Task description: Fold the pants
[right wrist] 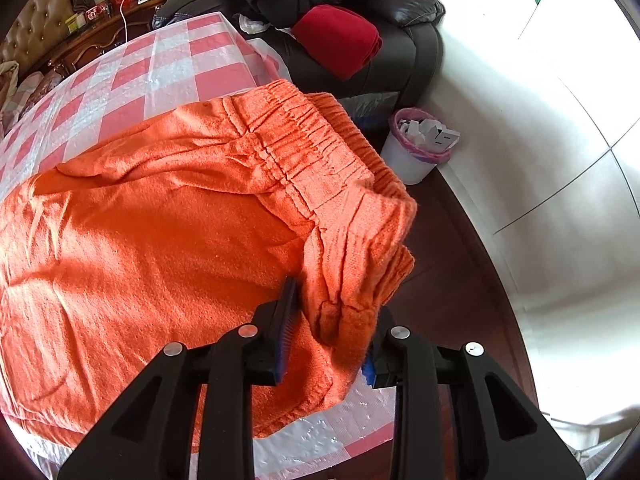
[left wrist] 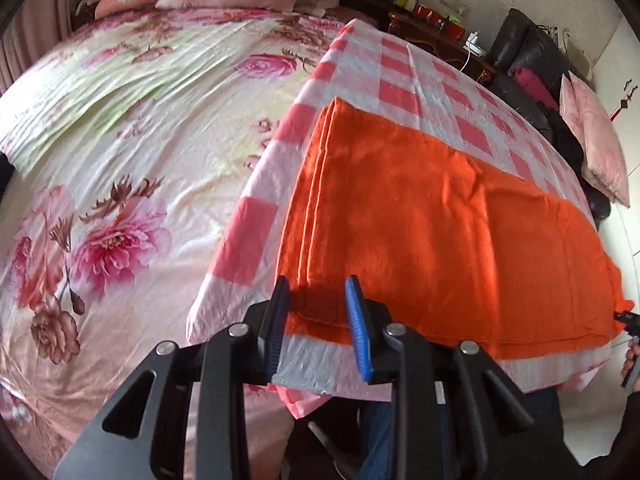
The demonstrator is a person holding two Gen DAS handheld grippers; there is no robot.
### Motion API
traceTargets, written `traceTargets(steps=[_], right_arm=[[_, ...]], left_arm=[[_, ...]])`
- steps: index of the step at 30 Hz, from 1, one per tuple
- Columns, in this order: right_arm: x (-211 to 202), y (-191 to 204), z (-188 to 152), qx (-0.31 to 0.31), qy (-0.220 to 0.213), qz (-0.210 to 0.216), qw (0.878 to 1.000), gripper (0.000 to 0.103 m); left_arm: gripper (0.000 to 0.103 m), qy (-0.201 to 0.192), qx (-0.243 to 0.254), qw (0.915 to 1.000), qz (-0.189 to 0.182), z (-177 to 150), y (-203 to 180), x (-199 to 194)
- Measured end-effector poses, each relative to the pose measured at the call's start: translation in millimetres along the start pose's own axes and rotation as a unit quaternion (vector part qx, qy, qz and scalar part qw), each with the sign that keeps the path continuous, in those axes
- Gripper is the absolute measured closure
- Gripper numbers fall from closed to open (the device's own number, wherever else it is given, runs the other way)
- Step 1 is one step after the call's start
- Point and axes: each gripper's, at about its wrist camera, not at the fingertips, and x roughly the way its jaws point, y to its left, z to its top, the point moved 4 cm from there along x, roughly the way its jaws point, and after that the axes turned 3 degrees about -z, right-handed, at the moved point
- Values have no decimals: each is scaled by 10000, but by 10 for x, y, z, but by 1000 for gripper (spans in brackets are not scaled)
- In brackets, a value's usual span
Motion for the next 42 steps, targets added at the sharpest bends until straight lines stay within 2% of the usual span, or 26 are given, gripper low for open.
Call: traceTargets(steps=[1, 3, 7, 11, 13, 14, 15, 17, 18, 20, 23, 26, 27, 28, 31, 33, 36, 38, 39, 41, 42], right_arm=[[-2, -4, -5, -6, -12, 9, 10000, 74], [-5, 3, -7, -13, -36, 19, 10000, 74], [-13, 33, -7, -131, -81, -102, 9998, 73], [-13, 65, 0, -272, -49, -248, 9993, 73], [-10, 73, 7, -293, -36, -303, 9991, 73], [-12, 85, 10, -339, -35, -363, 9988, 71], [-9, 97, 13, -384, -49, -465, 9982, 50], [-15, 66, 23, -487, -144, -1104, 9926, 17], [-9, 50, 18, -545, -169, -1114, 9921, 16], [14, -42, -3, -287, -63, -751, 9967, 16], [46, -136, 3, -59, 1, -444, 9990, 18], [40, -173, -9, 27, -27, -323, 9995, 18], [35, -186, -19, 22, -58, -294, 9995, 18], [25, -198, -30, 38, -85, -267, 9996, 18], [24, -252, -17, 177, -120, -180, 9996, 18], [-49, -302, 13, 307, -215, -180, 9991, 18], [-210, -406, 74, 461, -467, -51, 9978, 18], [-347, -493, 85, 560, -711, 60, 9959, 18], [-405, -577, 82, 644, -802, 90, 9947, 18], [-457, -699, 54, 787, -817, 104, 9935, 18], [-460, -771, 38, 847, -784, 99, 9933, 18]], left_arm=[[91, 14, 49, 10000, 50, -4, -16, 7], [92, 9, 299, 9990, 328, -10, -75, 6], [98, 101, 416, 9985, 345, 21, -115, -3], [99, -491, 701, 9940, 687, 180, -256, -546], [99, -387, 654, 9943, 755, 153, -181, -521], [99, -206, 578, 9947, 830, 101, -93, -402], [99, 60, 396, 9953, 879, 12, 28, -233], [99, 197, 370, 9930, 1102, -100, 96, -109], [100, 100, 416, 9922, 1170, -107, 68, -144], [100, -75, 351, 9929, 1134, -70, 67, -218], [99, 159, 246, 9948, 978, -90, 139, -95], [90, 38, 135, 9954, 944, -35, 178, -154], [79, -99, 95, 9959, 896, 20, 176, -203], [73, -295, 87, 9964, 792, 108, 152, -261], [72, -691, 366, 9961, 410, 437, -15, -255], [72, -674, 462, 9963, 281, 633, -72, -92], [72, -487, 743, 9954, 359, 922, -158, 240], [73, -282, 849, 9946, 517, 1060, -178, 460], [86, -149, 925, 9944, 496, 1079, -194, 564], [91, -29, 1114, 9912, 708, 1123, -218, 677], [100, -33, 1160, 9907, 716, 1146, -235, 668]])
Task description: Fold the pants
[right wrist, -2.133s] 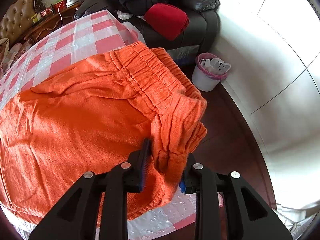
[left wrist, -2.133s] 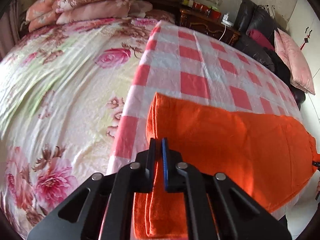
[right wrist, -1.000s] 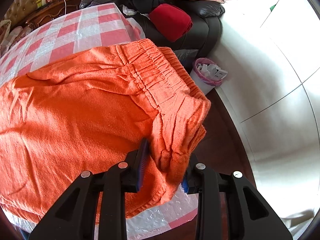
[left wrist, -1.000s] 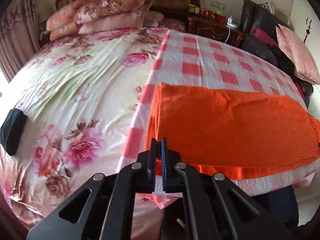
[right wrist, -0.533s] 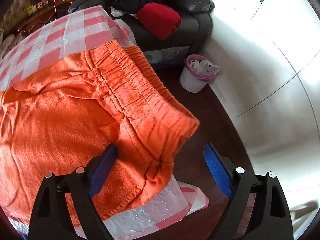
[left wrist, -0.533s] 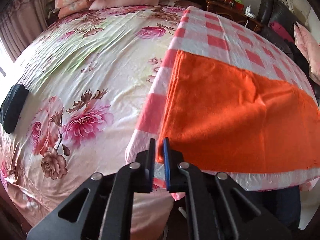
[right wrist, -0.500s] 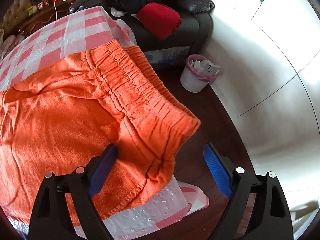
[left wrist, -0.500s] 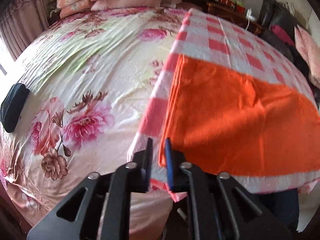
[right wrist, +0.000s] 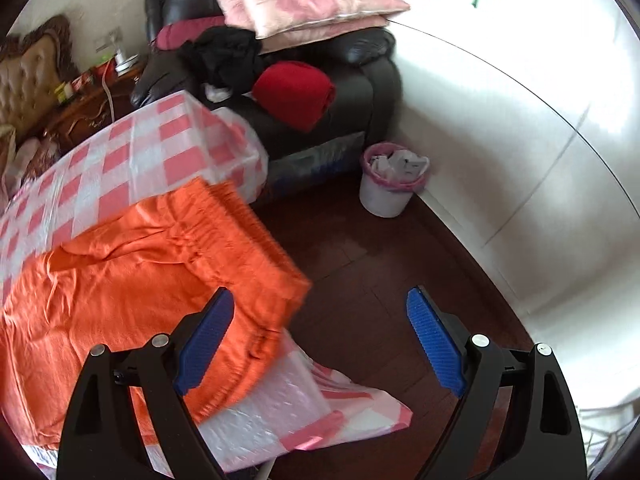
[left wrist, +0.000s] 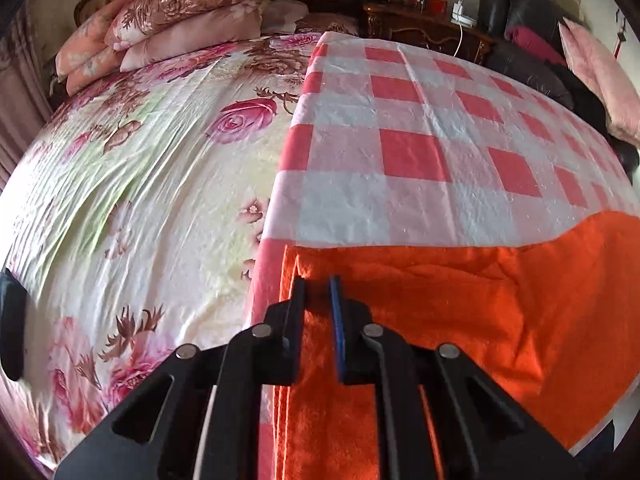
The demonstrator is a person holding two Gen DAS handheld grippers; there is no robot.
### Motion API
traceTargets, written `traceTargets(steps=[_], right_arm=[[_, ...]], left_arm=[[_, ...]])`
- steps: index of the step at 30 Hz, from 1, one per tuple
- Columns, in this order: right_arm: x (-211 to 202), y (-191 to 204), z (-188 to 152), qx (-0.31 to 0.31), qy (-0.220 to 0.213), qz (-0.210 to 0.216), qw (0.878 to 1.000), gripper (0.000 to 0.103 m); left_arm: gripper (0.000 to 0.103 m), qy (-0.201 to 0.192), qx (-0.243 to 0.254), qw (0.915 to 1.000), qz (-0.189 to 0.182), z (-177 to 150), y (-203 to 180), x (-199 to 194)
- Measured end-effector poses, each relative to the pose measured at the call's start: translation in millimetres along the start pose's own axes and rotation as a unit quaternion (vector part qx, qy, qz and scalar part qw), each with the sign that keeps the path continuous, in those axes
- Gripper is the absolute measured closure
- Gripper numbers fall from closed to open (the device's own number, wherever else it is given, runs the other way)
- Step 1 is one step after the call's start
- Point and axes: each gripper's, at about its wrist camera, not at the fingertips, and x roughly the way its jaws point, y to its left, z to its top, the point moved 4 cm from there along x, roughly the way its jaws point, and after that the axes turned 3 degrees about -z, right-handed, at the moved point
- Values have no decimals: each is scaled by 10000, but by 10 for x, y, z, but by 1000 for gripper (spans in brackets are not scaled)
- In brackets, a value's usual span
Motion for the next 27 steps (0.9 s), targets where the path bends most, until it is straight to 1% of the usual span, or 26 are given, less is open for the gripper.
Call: traceTargets(steps=[4, 6, 8, 9, 10, 11, 12, 14, 15, 16, 17, 19, 20, 21, 22, 23, 24, 25, 27], right_arm=[[-6, -183, -74, 73, 52, -81, 9999, 18], [51, -212, -103, 112, 141, -72, 9998, 18], [95, -192, -122, 148, 219, 19, 9997, 18], [103, -166, -126, 145, 231, 67, 9996, 18], [110, -131, -129, 123, 229, 84, 9996, 18], [110, -91, -131, 67, 227, 95, 9997, 18], [106, -56, -131, 21, 219, 113, 9997, 18], [91, -10, -132, -28, 213, 144, 9997, 18], [84, 0, -127, -43, 213, 145, 9997, 18], [78, 6, -124, -45, 206, 139, 9997, 18], [65, 6, -119, -36, 193, 137, 9997, 18], [35, 6, -110, -18, 163, 160, 9997, 18], [27, 23, -111, -30, 156, 179, 9997, 18], [28, 40, -112, -54, 163, 187, 9997, 18], [34, 78, -116, -95, 171, 200, 9996, 18], [36, 107, -120, -118, 174, 224, 9995, 18], [34, 129, -124, -139, 176, 262, 9994, 18], [26, 145, -129, -160, 170, 292, 9993, 18], [-5, 185, -137, -238, 117, 391, 9989, 18]], left_arm=[[100, -177, 148, 9997, 90, 67, -32, -127], [99, -220, 180, 9996, 47, 84, -35, -144], [92, -146, 109, 9998, -28, 70, -15, -100], [80, -67, 62, 9999, -145, 61, -2, -66], [79, -12, 63, 9998, -167, 54, -1, -24], [80, 29, 106, 9999, -111, 48, 4, 16], [84, 54, 132, 9999, -54, 47, 6, 46], [89, 56, 106, 9999, -68, 55, 25, 58], [92, 25, 83, 9999, -93, 70, 42, 29], [94, -74, 71, 9999, 1, 87, 68, -17], [94, -224, -51, 9997, 62, 114, 139, -85], [94, -354, -395, 9986, -40, 139, 258, -120], [94, -330, -410, 9986, 27, 131, 274, -72], [94, -219, -340, 9992, 52, 110, 258, 5], [90, -174, -315, 9993, 39, 98, 242, 48], [86, -213, -358, 9991, 36, 98, 248, 49], [81, -267, -481, 9985, -23, 101, 275, 24], [76, -409, -696, 9967, -79, 98, 326, -50], [76, -651, -937, 9935, -30, 63, 402, -262]])
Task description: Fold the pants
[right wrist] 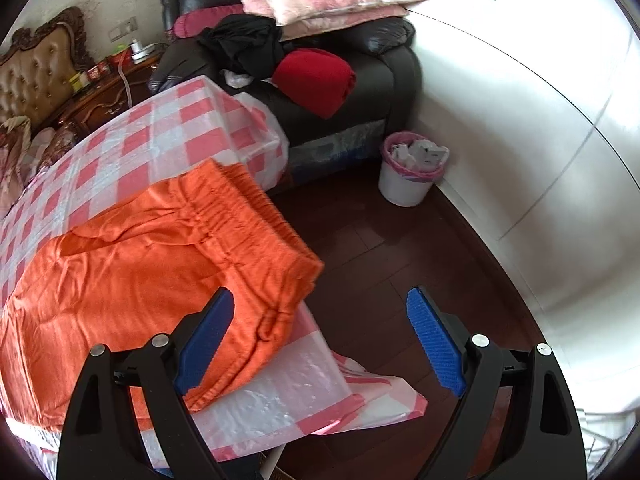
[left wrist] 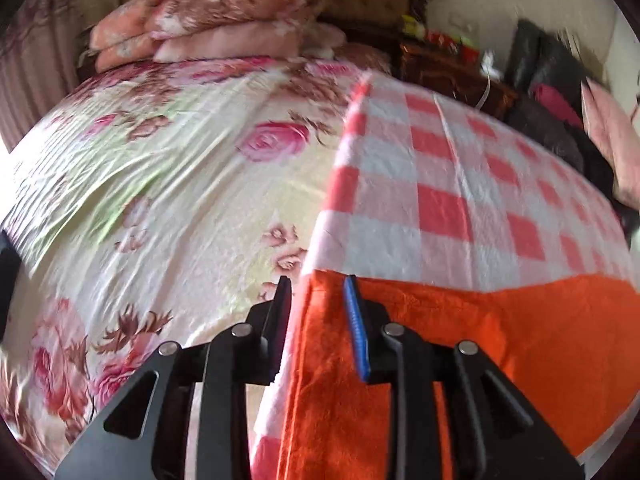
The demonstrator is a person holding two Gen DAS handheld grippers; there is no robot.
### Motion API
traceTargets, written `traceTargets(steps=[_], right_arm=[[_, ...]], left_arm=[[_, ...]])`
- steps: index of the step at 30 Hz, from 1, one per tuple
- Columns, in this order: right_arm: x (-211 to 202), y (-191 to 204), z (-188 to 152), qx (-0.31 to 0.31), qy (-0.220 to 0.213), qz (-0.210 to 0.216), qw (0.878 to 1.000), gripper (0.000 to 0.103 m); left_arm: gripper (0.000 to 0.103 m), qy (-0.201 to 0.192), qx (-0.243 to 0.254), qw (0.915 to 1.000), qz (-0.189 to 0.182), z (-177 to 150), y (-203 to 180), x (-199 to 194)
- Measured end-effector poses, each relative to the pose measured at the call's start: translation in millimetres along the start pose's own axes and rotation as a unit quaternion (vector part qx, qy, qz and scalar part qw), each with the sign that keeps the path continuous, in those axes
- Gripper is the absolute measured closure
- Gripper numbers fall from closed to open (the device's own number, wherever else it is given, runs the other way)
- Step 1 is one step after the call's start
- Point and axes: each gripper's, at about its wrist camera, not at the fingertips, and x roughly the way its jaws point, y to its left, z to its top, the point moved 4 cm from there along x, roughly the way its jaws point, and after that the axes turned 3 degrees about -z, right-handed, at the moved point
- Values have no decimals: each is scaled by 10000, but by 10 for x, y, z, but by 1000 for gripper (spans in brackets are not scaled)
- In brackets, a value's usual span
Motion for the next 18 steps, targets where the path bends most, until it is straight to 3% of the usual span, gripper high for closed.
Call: traceTargets(steps=[1, 3, 5, 7, 9, 11, 12, 13, 14, 17, 18], right_arm=[[-17, 6, 0, -21, -33, 39, 10000, 18], [-44, -23, 11, 47, -63, 169, 9998, 18], [-52, -96, 22, 271, -77, 443, 9986, 19], [6, -204, 14, 612, 35, 734, 9954, 23], [97, -281, -2, 993, 256, 1186, 9876, 36], [197, -365, -41, 1480, 536, 1686, 9730, 40], [211, -381, -55, 1601, 592, 1863, 9676, 40], [203, -370, -60, 1592, 599, 1923, 9665, 40], [179, -340, -57, 1493, 570, 1907, 9686, 40], [-12, -112, 0, 730, 66, 1460, 9866, 40], [-50, -3, 2, 477, -33, 1499, 9876, 40]], left_arm=[[76, -186, -19, 9998, -18, -27, -8, -173], [76, -409, -30, 9984, -394, -174, -103, -458], [76, -324, 118, 9979, -550, -397, -230, -550], [74, 48, 240, 9986, -467, -659, -276, -445], [78, 225, 127, 9996, 70, -842, -186, -373], [78, -67, -290, 9995, -71, -892, -134, -515], [73, -330, -458, 9982, -182, -907, -167, -639], [61, -471, -462, 9976, -209, -932, -230, -723], [57, -552, -386, 9974, -251, -951, -319, -783], [56, -579, -87, 9977, -353, -1009, -627, -862], [56, -527, 34, 9974, -484, -1050, -786, -881]])
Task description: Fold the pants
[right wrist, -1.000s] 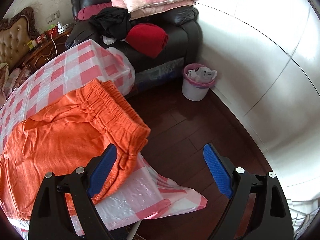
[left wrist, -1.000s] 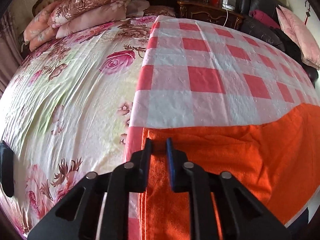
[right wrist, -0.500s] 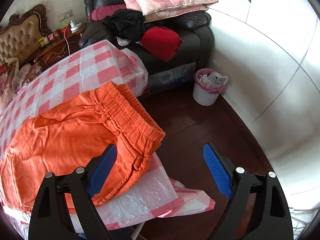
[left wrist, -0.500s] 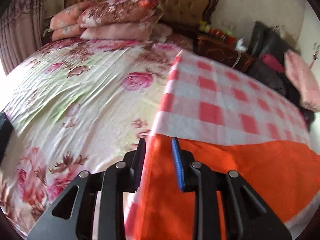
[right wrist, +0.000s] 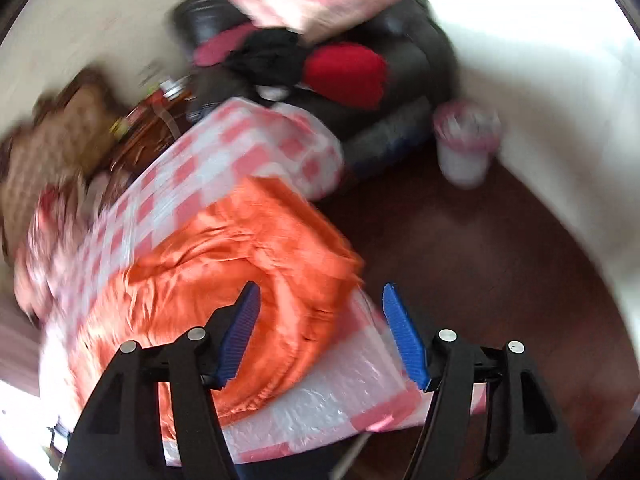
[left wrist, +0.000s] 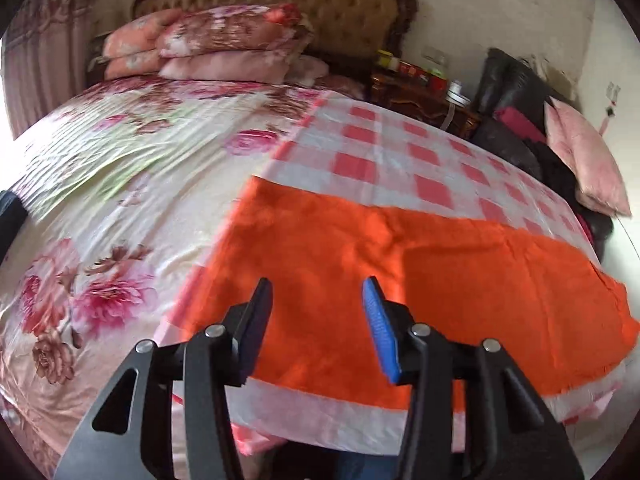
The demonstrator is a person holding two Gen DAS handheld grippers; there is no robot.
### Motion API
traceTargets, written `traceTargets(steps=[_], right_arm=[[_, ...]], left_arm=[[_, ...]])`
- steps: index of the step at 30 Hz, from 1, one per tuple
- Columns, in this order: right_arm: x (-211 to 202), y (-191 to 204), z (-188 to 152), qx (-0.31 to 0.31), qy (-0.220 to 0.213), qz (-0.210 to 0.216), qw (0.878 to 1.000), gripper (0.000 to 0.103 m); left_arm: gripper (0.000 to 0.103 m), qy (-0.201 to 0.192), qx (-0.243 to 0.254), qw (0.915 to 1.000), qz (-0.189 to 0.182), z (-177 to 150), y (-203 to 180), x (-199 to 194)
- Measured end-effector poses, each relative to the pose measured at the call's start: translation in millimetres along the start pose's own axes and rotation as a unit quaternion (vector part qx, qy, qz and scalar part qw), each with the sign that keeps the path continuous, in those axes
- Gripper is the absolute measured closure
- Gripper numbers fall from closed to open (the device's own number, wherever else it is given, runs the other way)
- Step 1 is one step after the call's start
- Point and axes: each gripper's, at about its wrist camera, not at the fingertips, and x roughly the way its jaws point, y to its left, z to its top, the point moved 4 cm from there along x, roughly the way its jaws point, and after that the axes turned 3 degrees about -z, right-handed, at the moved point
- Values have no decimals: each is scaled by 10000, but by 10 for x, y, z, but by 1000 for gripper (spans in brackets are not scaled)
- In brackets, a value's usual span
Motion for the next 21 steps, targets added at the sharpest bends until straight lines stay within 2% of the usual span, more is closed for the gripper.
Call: traceTargets(steps=[2, 4, 5, 6, 7, 8, 11, 14, 16, 17, 19, 20, 21], right_arm=[[93, 192, -39, -448, 68, -102, 9989, 42], [260, 273, -60, -663, 119, -434, 9968, 45], [310, 263, -51, -659, 134, -493, 9965, 52], [358, 246, -44, -633, 133, -522, 9965, 64], [401, 219, -44, -617, 131, -565, 9964, 69], [461, 184, -52, -631, 173, -687, 9955, 70], [475, 129, -68, -710, 134, -685, 9950, 69], [448, 46, -66, -841, 54, -1154, 9897, 37], [331, -13, -29, -704, -115, -1201, 9902, 37], [193, -21, 16, -658, -401, -1271, 9889, 37], [12, 51, 134, -759, -837, -1346, 9844, 38], [-33, 164, 205, -913, -963, -1151, 9844, 42], [-23, 308, 262, -1071, -973, -808, 9862, 51]], left_arm=[[56, 73, 181, 9994, -280, -87, -306, -47], [56, 256, 386, 9970, -614, -181, -662, -51], [56, 377, 448, 9950, -810, -237, -841, -45], [56, 509, 493, 9919, -1057, -286, -1043, -41], [56, 588, 546, 9893, -1219, -325, -1191, -40], [56, 666, 644, 9865, -1352, -357, -1362, -24], [56, 860, 849, 9798, -1594, -436, -1794, 32], [57, 986, 1050, 9712, -1900, -490, -2196, 91], [57, 1017, 1174, 9655, -2092, -518, -2472, 133], [58, 1002, 1187, 9625, -2223, -534, -2610, 143], [66, 1111, 1170, 9520, -2601, -611, -2916, 200], [69, 1176, 1222, 9473, -2718, -661, -3055, 219], [73, 1259, 1335, 9413, -2834, -728, -3238, 250]])
